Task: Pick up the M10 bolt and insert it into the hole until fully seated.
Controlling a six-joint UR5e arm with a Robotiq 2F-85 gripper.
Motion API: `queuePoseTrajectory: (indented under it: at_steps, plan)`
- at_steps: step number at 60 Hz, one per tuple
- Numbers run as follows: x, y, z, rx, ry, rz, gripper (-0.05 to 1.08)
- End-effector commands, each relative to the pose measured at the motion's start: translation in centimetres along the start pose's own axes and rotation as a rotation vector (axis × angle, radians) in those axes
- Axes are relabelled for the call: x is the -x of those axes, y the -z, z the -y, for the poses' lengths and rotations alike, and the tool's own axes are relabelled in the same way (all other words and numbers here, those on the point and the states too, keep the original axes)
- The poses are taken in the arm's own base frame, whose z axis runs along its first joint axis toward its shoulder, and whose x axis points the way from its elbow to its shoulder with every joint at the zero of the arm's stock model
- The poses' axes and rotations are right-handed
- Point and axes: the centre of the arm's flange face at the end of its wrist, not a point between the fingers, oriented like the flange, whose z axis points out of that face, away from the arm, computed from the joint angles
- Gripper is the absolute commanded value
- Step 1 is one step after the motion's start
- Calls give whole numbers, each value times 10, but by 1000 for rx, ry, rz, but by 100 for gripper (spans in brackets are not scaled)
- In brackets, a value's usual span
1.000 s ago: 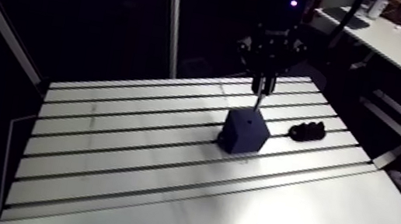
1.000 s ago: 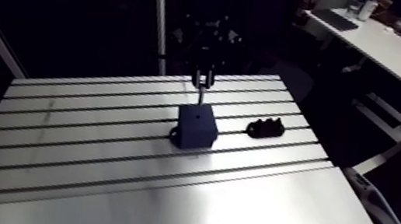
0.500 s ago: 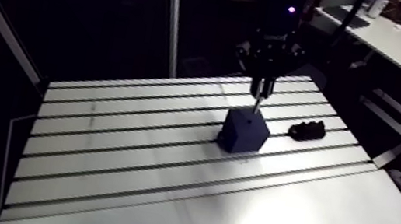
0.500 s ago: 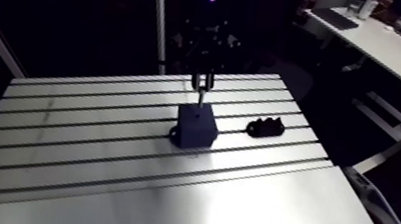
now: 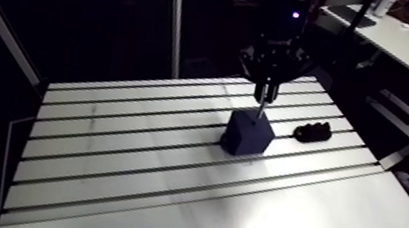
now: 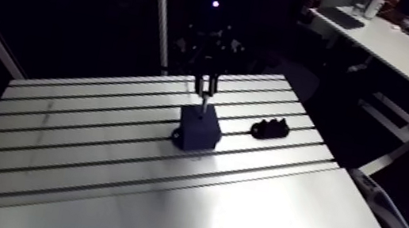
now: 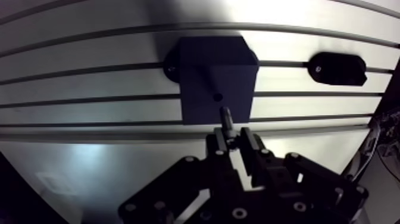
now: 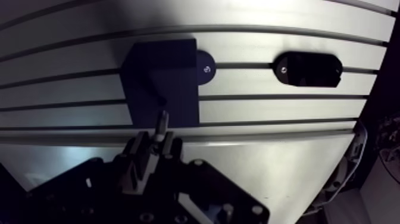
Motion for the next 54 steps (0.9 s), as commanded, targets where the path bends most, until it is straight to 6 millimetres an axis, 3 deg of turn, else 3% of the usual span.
queuePoseTrajectory:
  at_steps: [1, 54]
  plan:
    - [0, -1, 1, -2, 4, 1, 108]
    - [-4, -10, 2, -7, 16, 20, 108]
